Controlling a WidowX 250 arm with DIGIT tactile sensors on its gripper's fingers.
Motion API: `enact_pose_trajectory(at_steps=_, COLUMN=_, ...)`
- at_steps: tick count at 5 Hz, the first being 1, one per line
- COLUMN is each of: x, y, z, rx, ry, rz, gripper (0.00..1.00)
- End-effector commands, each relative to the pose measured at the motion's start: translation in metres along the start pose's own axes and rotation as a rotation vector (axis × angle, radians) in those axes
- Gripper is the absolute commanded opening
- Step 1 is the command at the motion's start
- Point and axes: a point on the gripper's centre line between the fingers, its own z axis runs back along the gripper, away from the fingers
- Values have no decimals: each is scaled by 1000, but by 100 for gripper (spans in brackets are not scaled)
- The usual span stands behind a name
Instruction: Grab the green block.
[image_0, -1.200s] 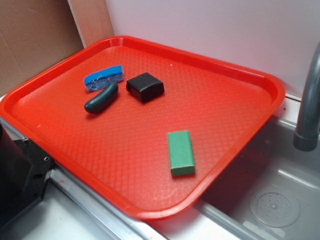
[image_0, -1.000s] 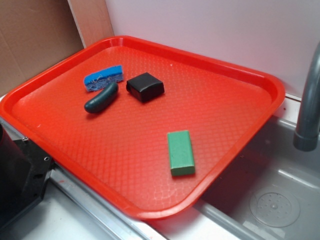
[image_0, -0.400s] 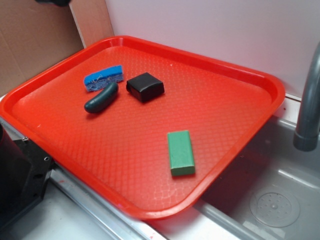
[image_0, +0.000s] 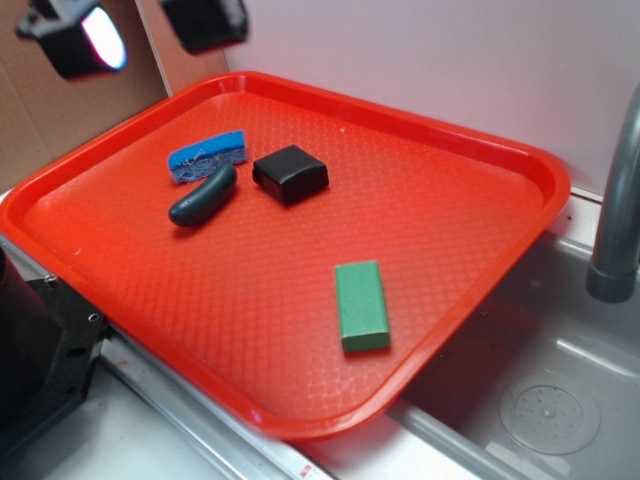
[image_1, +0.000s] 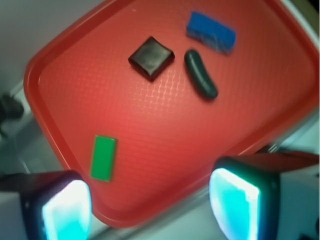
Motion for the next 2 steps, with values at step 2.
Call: enact_pose_trajectory(at_steps=2, x=-9, y=-50, z=-79, rx=30, ry=23, rz=122, gripper=100)
